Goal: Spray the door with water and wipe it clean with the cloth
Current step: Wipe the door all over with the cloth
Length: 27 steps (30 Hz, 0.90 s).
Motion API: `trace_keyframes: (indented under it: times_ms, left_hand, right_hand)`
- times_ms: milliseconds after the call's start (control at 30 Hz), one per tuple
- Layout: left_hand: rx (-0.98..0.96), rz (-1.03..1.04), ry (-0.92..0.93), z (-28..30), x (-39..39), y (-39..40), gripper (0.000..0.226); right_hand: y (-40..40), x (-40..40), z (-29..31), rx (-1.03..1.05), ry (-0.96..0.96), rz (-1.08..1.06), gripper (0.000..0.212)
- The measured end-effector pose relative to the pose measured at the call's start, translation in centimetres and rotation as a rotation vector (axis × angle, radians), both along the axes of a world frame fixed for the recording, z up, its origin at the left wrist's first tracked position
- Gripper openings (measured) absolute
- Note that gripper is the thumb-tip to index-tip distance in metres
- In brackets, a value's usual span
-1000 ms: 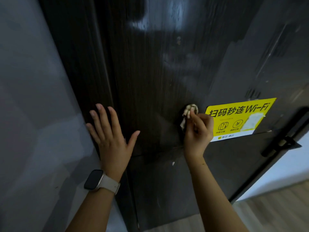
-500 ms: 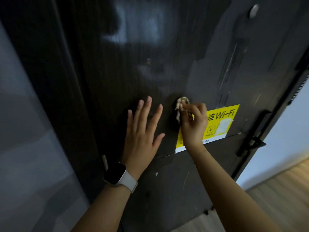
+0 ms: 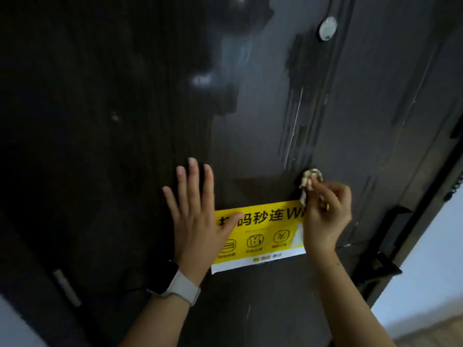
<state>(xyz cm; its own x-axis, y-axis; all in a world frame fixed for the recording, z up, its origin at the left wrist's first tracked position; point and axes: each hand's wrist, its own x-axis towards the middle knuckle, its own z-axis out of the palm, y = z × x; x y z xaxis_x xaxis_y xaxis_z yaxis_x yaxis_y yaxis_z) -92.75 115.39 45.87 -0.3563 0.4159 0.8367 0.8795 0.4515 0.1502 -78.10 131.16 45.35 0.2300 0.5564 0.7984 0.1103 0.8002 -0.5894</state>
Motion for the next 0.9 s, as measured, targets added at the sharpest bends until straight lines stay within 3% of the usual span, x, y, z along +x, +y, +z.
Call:
trace_keyframes:
  times_ms: [267, 400, 500, 700, 767, 900]
  left_hand:
    - [-0.039, 0.129, 0.026, -0.2, 0.0, 0.3, 0.123]
    - [-0.037, 0.136, 0.030, -0.1, 0.1, 0.4, 0.124]
    - [-0.038, 0.127, 0.031, -0.1, 0.0, 0.4, 0.124]
    - [-0.024, 0.097, 0.024, -0.3, -0.1, 0.4, 0.116]
    - [-0.020, 0.085, 0.026, -0.2, -0.1, 0.4, 0.115]
    - [0.000, 0.080, 0.043, -0.4, -0.2, 0.5, 0.114]
  right_hand:
    - [0.6, -1.2, -0.7, 0.026, 0.085, 0.013, 0.028]
    - [-3.3, -4.0, -0.6, 0.328, -0.247, 0.194, 0.035]
    - [-2.0, -2.9, 0.2, 0.490, -0.416, 0.191, 0.033]
    - [3.3, 0.4, 3.8, 0.169, 0.030, -0.070, 0.030]
    - [1.6, -1.2, 3.8, 0.184, 0.011, -0.015, 0.033]
    - [-3.1, -3.6, 1.1, 0.329, -0.258, 0.253, 0.032]
